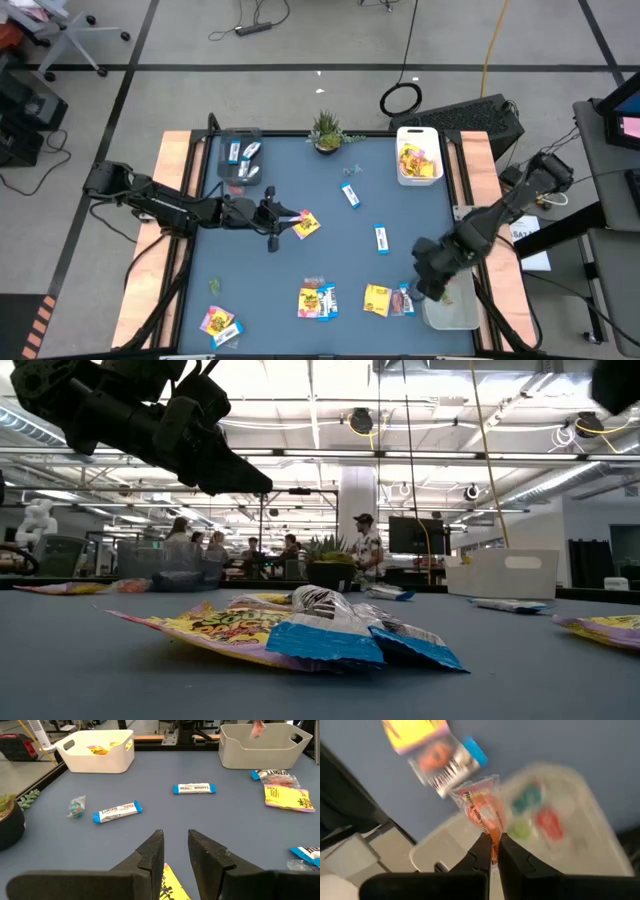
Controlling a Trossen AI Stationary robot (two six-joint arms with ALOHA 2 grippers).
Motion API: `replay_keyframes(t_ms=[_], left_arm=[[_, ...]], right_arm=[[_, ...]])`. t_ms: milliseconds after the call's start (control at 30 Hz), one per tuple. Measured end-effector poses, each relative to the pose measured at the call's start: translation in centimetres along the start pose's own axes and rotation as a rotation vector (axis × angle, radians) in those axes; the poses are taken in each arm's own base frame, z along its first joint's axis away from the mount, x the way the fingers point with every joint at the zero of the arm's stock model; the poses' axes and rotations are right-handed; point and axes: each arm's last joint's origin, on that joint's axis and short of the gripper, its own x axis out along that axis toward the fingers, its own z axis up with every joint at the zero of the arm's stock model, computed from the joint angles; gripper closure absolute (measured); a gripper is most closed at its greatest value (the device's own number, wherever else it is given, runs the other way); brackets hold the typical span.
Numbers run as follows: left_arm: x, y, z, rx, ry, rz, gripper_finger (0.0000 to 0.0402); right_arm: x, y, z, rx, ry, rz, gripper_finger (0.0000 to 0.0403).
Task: Sort candy
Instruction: Put the top right orange gummy candy into the grey bin
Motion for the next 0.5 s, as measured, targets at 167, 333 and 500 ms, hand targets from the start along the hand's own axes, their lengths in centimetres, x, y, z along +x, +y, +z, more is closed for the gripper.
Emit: replay_keyframes(t_ms=[167, 333, 500], left_arm=[[0.0, 0.0, 0.0, -0.001, 0.0, 0.0, 0.0309], [0.0, 0.0, 0.0, -0.002, -0.001, -0.002, 0.0309], [0.0, -0.3, 0.0, -0.003, 0.001, -0.099, 0.0309]], right_arm=[[2.7, -1.0, -2.0, 0.144, 0.053, -0.084, 0.0391], [5.7, -2.5, -2.2, 0.128, 0.085, -0.095, 0.0391], [6.0, -3.0, -2.2, 0.137, 0.085, -0.128, 0.0356]])
